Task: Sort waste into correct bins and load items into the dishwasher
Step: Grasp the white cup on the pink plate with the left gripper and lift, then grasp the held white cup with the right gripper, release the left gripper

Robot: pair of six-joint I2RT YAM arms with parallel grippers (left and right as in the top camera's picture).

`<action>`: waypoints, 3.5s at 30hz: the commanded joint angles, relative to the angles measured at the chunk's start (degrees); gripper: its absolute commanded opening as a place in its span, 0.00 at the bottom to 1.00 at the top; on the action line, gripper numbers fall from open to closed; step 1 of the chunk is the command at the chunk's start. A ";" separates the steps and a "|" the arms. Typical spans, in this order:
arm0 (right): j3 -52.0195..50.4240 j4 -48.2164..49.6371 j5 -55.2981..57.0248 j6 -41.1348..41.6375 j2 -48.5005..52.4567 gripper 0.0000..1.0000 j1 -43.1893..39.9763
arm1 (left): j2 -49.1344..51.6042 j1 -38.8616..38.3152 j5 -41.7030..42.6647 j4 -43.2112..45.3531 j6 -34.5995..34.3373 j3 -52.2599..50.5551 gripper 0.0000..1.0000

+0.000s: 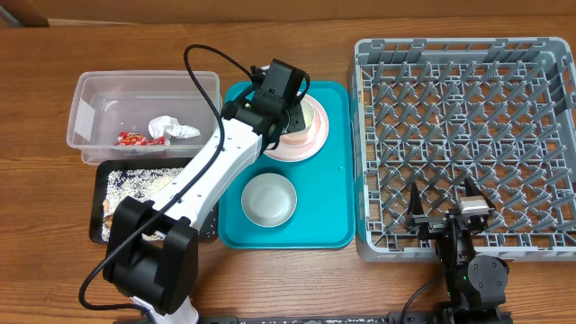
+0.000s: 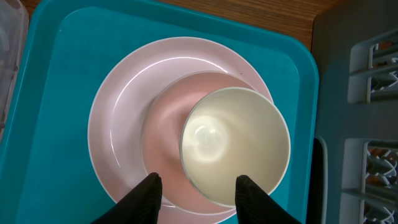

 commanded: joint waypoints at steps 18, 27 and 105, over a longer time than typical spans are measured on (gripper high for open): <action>-0.61 0.28 -0.13 0.00 -0.68 1.00 0.33 | 5.44 0.79 0.04 3.04 -0.09 1.51 0.05; -0.61 0.28 -0.13 0.00 -0.68 1.00 0.33 | -1.38 1.51 2.43 2.62 1.60 1.62 0.04; 37.44 48.24 -77.96 64.83 65.70 0.87 0.00 | -8.04 14.56 94.62 3.30 14.40 1.55 0.04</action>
